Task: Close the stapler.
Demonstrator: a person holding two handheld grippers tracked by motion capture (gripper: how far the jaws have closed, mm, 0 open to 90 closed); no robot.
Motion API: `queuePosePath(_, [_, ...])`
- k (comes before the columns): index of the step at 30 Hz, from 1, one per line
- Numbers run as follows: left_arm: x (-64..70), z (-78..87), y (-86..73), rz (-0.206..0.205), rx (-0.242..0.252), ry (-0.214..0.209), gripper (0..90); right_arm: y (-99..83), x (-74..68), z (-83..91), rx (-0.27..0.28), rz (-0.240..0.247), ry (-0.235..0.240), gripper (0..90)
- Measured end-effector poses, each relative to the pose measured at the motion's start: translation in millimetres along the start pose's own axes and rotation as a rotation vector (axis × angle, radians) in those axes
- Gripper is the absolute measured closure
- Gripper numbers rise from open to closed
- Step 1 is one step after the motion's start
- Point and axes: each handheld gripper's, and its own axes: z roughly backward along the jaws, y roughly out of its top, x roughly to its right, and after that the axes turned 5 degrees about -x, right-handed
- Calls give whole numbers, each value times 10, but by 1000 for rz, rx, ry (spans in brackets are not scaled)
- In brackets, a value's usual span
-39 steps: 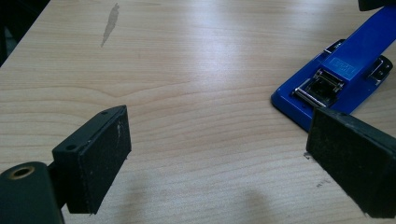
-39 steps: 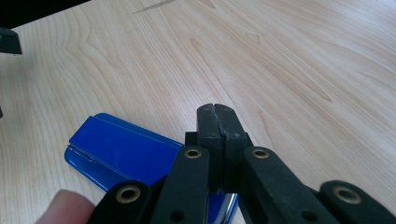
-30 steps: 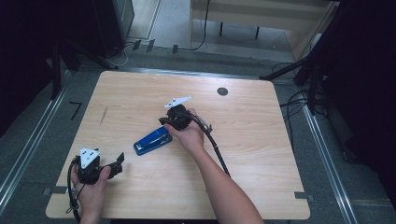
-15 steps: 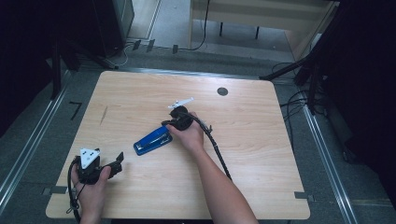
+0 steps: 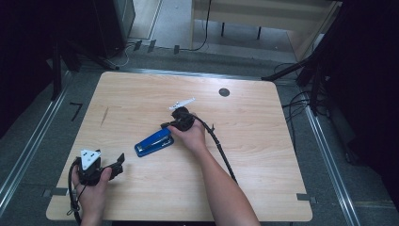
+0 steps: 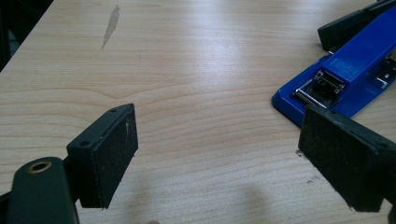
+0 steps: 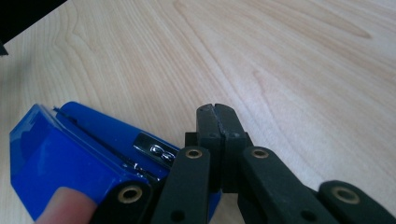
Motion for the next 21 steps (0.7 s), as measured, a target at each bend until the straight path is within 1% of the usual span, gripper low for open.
queuePosePath(2, [-3,2,1,1,-3,-1,123,-29,-17,16,-4,2,8,900])
queuePosePath(7, [-7,2,0,4,-1,0,124,-130,-87,69,4,5,-3,900])
queuePosePath(9, [-8,1,1,6,-1,-1,124,-173,-122,97,1,14,-8,900])
queuePosePath(16, [-16,2,0,13,-1,-6,124,-294,-260,175,-25,63,-18,900])
queuePosePath(19, [-19,2,1,14,-2,-9,125,-346,-329,201,-38,77,-13,900])
queuePosePath(21, [-19,2,2,14,-1,-9,126,-381,-381,219,-46,98,-16,900])
